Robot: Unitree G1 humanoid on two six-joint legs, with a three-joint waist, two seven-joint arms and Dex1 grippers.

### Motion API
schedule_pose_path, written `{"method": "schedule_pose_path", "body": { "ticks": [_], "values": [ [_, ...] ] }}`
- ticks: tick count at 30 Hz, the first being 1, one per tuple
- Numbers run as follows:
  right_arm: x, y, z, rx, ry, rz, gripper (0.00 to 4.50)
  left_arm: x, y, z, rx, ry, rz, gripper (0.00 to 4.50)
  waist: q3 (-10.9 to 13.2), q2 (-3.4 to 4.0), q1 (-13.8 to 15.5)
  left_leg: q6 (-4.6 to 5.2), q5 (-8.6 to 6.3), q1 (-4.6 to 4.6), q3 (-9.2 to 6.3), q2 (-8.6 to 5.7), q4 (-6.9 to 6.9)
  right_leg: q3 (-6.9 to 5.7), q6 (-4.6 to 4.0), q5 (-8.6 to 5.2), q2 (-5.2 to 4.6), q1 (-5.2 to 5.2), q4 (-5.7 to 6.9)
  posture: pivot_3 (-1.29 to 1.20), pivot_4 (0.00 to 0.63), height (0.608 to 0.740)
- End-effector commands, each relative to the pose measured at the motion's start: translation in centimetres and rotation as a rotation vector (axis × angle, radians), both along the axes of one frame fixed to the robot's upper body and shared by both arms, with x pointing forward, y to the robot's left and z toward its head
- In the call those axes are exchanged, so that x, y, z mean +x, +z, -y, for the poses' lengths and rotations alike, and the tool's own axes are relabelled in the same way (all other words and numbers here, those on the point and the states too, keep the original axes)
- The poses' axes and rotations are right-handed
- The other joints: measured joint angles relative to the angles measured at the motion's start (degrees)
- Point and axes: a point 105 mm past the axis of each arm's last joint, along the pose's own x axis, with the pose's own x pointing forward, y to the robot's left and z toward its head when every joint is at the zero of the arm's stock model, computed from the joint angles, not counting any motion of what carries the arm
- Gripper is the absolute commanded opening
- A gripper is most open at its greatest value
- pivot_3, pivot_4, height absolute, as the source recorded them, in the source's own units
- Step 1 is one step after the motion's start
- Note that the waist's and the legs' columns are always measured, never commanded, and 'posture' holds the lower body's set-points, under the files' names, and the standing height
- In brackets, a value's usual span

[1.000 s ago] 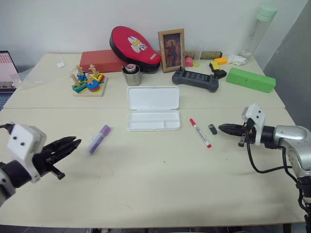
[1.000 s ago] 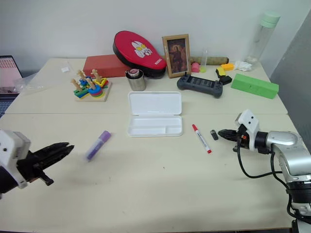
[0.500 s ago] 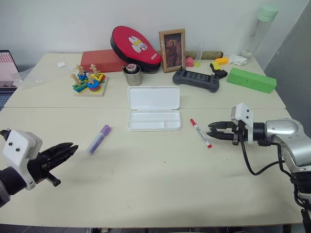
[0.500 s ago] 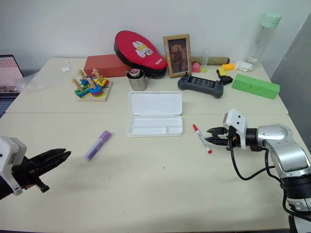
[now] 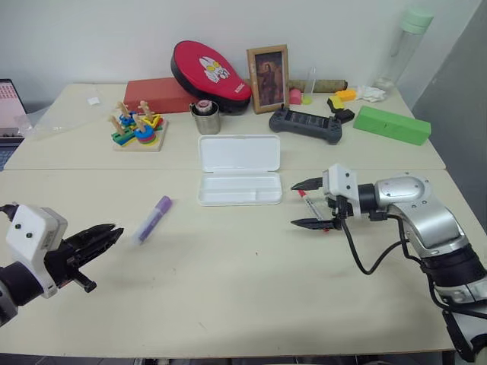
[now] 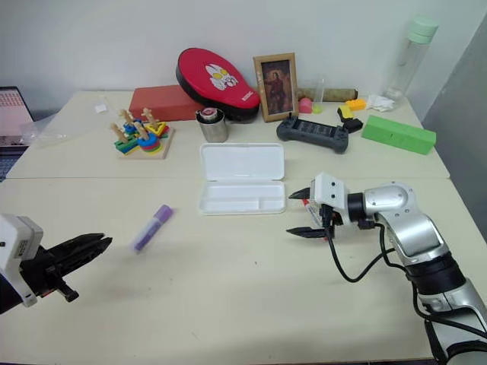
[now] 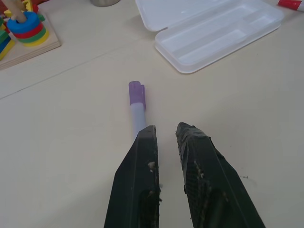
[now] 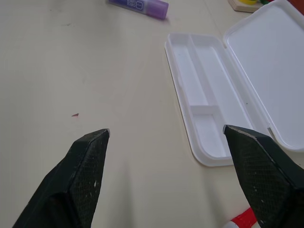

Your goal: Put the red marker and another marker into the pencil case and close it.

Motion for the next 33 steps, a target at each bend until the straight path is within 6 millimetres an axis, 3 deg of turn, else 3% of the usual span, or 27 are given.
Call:
{"method": "schedule_pose_path", "body": {
  "ticks": [1,23,33],
  "values": [
    [0.4,0.7,-0.9,0.005,0.029,0.037,4.06,-0.3,1.0,-0.1,0.028,0.004,0.038,0.74,0.0,0.0,0.0,0.0,0.0,0.01,-0.01,0.0,-0.01,-0.01,0.0,0.0,0.0,0.01,0.0,0.0,0.15,0.74],
    [3.6,-1.7,-2.4,-0.068,-0.07,-0.009,4.06,-1.8,1.1,0.3,0.032,0.009,0.01,0.74,0.0,0.0,-0.6,0.0,0.0,0.01,-0.01,0.0,-0.01,0.0,-0.01,0.0,0.0,-0.01,0.03,0.0,0.15,0.74],
    [3.9,-1.9,-4.0,-0.08,-0.056,0.003,4.06,-2.7,0.1,0.8,0.018,0.008,-0.028,0.74,0.0,-0.01,-0.9,-0.01,0.0,0.01,0.0,0.01,-0.04,0.0,-0.03,-0.01,0.0,-0.03,0.03,0.0,0.15,0.74]
  ]
}}
